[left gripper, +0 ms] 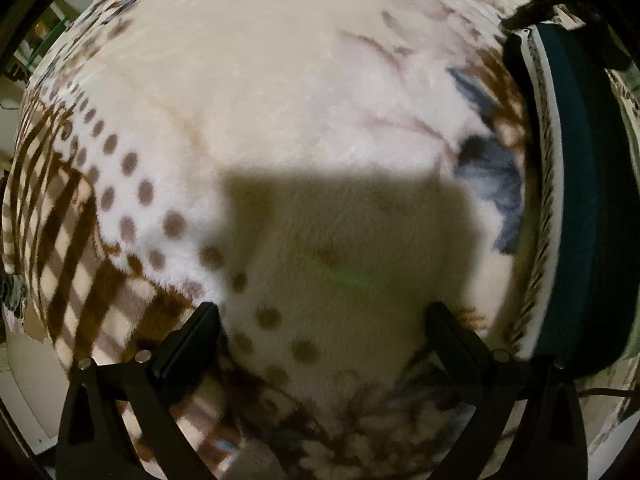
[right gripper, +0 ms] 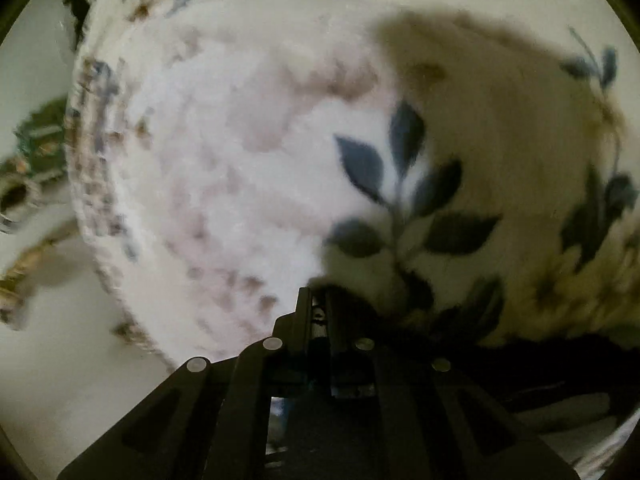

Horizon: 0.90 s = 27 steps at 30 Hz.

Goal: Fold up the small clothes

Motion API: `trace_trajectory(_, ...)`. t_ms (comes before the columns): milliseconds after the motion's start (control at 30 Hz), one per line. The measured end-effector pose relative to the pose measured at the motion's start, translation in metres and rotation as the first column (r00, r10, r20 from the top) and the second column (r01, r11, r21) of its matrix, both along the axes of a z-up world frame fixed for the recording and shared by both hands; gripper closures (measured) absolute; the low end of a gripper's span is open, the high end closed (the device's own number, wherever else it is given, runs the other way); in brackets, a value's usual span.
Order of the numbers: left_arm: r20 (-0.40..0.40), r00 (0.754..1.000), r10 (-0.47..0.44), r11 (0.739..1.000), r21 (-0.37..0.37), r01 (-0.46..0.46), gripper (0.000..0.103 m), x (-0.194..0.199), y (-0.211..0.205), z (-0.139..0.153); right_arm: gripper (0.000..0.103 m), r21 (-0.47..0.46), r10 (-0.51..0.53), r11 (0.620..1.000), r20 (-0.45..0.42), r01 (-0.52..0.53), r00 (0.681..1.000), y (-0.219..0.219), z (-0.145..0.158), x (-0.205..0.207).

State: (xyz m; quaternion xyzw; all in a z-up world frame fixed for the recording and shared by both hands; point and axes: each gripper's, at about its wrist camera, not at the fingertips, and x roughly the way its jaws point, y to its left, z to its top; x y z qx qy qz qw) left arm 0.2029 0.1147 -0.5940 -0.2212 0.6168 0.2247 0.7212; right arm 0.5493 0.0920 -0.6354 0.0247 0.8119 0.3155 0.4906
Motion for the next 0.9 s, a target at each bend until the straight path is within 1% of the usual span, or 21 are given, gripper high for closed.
trace_trajectory(33,0.008,1.000,0.005,1.000,-0.010,-0.005,0.000,0.001,0.002,0.006,0.078,0.062,-0.026,0.998,-0.001,0.026,1.000,-0.012,0.017,0.003)
trace_trajectory(67,0.034,0.999,0.015,1.000,-0.021,-0.014,0.000,0.002,0.006,0.018,0.058,0.104,-0.056,0.993,0.014,0.054,0.998,-0.025,0.031,0.006)
trace_trajectory(100,0.062,0.998,0.021,0.999,-0.025,-0.020,0.000,0.004,0.009,0.029,0.050,0.142,-0.089,0.986,0.037,0.083,0.995,-0.042,0.047,0.010)
trace_trajectory(133,0.091,0.996,0.022,0.999,-0.030,-0.020,0.000,0.007,0.013,0.040,0.044,0.182,-0.133,0.976,0.070,0.118,0.989,-0.072,0.068,0.013)
trace_trajectory(200,0.145,0.989,0.011,0.999,-0.037,-0.005,0.000,0.017,0.019,0.061,0.042,0.215,-0.191,0.962,0.089,0.168,0.978,-0.120,0.090,0.022)
trace_trajectory(267,0.194,0.981,-0.016,0.999,-0.044,0.025,0.000,0.032,0.023,0.075,0.030,0.200,-0.249,0.954,0.117,0.222,0.961,-0.184,0.103,0.026)
trace_trajectory(333,0.230,0.972,-0.049,0.996,-0.058,0.064,0.000,0.049,0.021,0.081,0.026,0.147,-0.264,0.960,0.178,0.240,0.948,-0.239,0.104,0.018)
trace_trajectory(367,0.256,0.965,-0.058,0.993,-0.081,0.081,0.000,0.060,0.019,0.082,0.024,0.117,-0.265,0.962,0.203,0.245,0.943,-0.266,0.099,0.012)
trace_trajectory(400,0.274,0.960,-0.061,0.990,-0.107,0.094,0.000,0.065,0.016,0.079,0.023,0.105,-0.274,0.961,0.204,0.257,0.940,-0.284,0.093,0.008)
trace_trajectory(433,0.288,0.955,-0.066,0.985,-0.132,0.108,0.000,0.072,0.016,0.077,0.021,0.100,-0.298,0.954,0.182,0.283,0.937,-0.303,0.082,0.003)
trace_trajectory(467,0.307,0.949,-0.074,0.979,-0.161,0.129,0.000,0.082,0.012,0.074,0.021,0.103,-0.326,0.944,0.132,0.314,0.936,-0.321,0.066,-0.004)
trace_trajectory(533,0.330,0.940,-0.085,0.967,-0.201,0.157,0.000,0.095,0.007,0.065,0.021,0.131,-0.348,0.932,0.055,0.338,0.936,-0.344,0.034,-0.017)
trace_trajectory(633,0.349,0.932,-0.094,0.931,-0.301,0.207,0.000,0.119,0.002,0.044,0.021,0.197,-0.330,0.923,-0.031,0.329,0.944,-0.347,-0.014,-0.038)
trace_trajectory(667,0.341,0.936,-0.092,0.918,-0.336,0.212,0.000,0.129,0.001,0.033,0.021,0.216,-0.331,0.916,-0.063,0.337,0.941,-0.345,-0.031,-0.042)
trace_trajectory(700,0.341,0.936,-0.088,0.907,-0.361,0.217,0.000,0.131,0.000,0.028,0.021,0.237,-0.337,0.906,-0.094,0.350,0.937,-0.341,-0.046,-0.045)
trace_trajectory(733,0.343,0.936,-0.085,0.895,-0.386,0.223,0.000,0.137,0.001,0.021,0.017,0.266,-0.343,0.892,-0.125,0.364,0.931,-0.330,-0.059,-0.049)
trace_trajectory(767,0.345,0.935,-0.088,0.886,-0.401,0.232,0.000,0.142,0.000,0.018,0.010,0.311,-0.356,0.869,-0.146,0.384,0.923,-0.326,-0.064,-0.049)
trace_trajectory(800,0.355,0.930,-0.097,0.880,-0.406,0.247,0.000,0.146,-0.001,0.018,0.007,0.336,-0.357,0.857,-0.159,0.390,0.921,-0.322,-0.066,-0.049)
trace_trajectory(867,0.369,0.922,-0.117,0.873,-0.404,0.273,0.000,0.153,-0.004,0.019,0.006,0.395,-0.329,0.837,-0.189,0.378,0.925,-0.308,-0.066,-0.047)
trace_trajectory(900,0.374,0.918,-0.130,0.870,-0.401,0.286,0.000,0.157,-0.006,0.020,0.006,0.405,-0.309,0.839,-0.193,0.363,0.931,-0.301,-0.066,-0.046)
